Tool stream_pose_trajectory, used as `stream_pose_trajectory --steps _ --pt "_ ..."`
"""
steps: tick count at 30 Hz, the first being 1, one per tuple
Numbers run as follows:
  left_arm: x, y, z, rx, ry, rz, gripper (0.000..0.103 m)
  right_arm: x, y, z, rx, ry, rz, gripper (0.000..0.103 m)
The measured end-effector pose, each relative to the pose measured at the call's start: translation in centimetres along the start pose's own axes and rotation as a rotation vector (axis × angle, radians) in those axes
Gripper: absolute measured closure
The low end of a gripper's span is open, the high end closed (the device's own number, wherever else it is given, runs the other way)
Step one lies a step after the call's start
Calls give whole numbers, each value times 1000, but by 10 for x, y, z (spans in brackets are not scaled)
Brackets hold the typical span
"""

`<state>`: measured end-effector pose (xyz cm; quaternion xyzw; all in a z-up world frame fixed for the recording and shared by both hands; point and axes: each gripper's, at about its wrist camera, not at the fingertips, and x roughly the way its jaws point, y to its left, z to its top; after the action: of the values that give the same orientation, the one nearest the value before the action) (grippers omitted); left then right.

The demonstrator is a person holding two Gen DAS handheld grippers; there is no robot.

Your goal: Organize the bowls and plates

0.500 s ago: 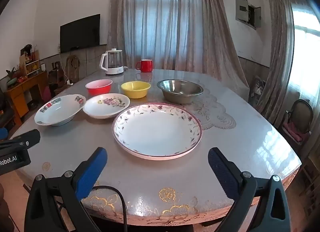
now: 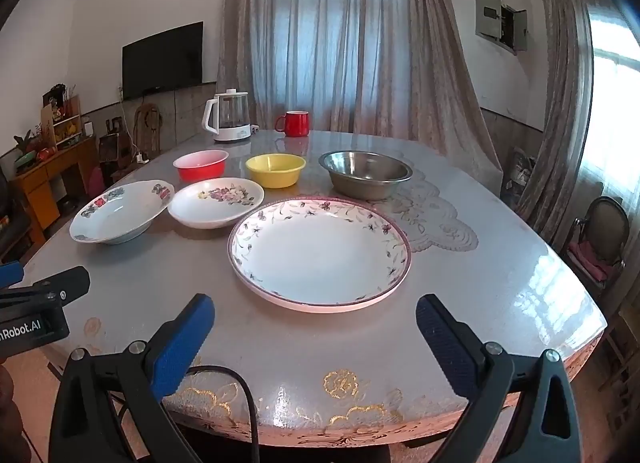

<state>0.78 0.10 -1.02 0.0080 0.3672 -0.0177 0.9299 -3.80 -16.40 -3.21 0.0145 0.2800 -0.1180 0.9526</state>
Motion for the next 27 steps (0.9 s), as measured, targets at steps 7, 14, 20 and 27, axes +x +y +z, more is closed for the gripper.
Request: stream_pose_trajectory --steps 7,14,20,27 --pt "3 3 0 -10 9 7 0 1 2 1 -10 3 3 0" --pt "4 4 -1 -13 13 12 0 0 4 0 -18 11 4 0" --pt "6 4 -1 -10 19 17 0 1 4 -1 -15 22 0 0" --pt "8 4 -2 -9 25 23 0 2 4 -2 -19 25 1 0"
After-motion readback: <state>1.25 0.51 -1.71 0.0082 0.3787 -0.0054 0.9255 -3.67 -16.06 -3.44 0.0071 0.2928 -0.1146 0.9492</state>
